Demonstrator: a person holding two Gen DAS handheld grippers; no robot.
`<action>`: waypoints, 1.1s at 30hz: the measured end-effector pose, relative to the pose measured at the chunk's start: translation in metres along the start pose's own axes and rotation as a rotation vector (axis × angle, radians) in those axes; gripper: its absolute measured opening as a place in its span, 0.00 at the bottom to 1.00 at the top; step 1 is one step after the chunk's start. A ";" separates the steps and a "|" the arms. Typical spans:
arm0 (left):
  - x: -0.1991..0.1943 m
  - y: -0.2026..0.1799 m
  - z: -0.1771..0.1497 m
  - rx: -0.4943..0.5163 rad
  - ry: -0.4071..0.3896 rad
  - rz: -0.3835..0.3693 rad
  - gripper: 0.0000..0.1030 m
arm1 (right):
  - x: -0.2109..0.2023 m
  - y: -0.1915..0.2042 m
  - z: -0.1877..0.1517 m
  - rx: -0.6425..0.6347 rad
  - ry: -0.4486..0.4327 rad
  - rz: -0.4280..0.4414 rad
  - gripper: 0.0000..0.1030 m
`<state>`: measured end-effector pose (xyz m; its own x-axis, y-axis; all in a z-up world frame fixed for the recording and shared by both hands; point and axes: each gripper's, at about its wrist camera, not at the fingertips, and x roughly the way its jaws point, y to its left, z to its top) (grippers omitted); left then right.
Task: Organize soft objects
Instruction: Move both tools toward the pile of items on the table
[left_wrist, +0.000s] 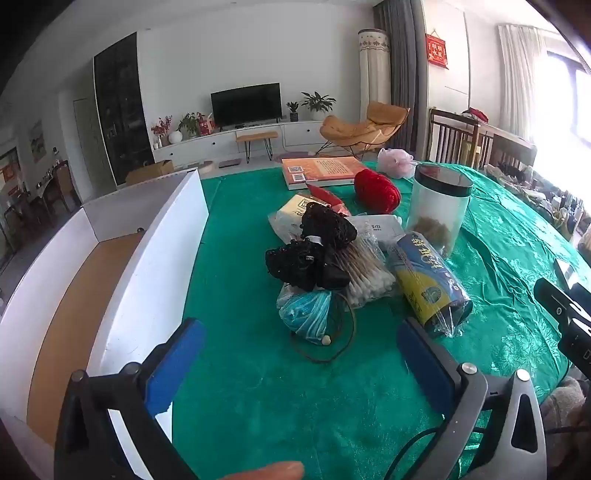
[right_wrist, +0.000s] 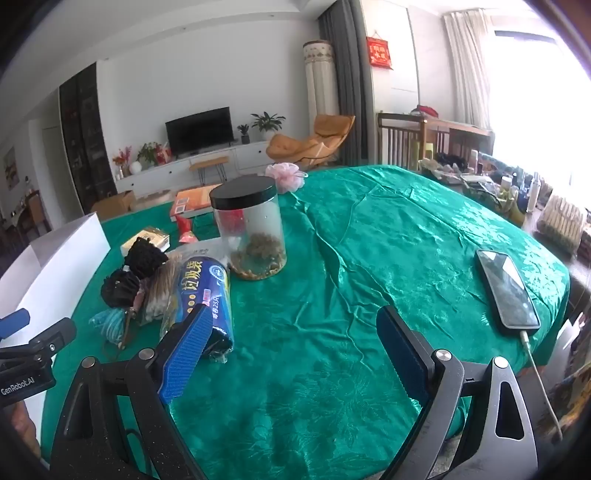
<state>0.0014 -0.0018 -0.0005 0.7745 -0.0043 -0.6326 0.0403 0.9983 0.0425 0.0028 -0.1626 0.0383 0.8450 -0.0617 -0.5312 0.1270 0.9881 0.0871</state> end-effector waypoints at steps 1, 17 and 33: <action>0.000 -0.001 0.000 0.004 -0.003 0.013 1.00 | 0.000 0.000 0.000 0.002 0.010 -0.001 0.89; 0.004 0.005 -0.005 -0.042 -0.006 0.020 1.00 | 0.000 0.028 -0.003 -0.141 0.015 0.011 0.89; 0.014 0.008 -0.016 -0.029 0.039 0.036 1.00 | 0.005 0.023 -0.002 -0.110 0.039 0.021 0.89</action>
<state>0.0030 0.0070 -0.0215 0.7499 0.0337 -0.6606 -0.0064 0.9990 0.0438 0.0085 -0.1400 0.0360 0.8255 -0.0378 -0.5632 0.0501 0.9987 0.0065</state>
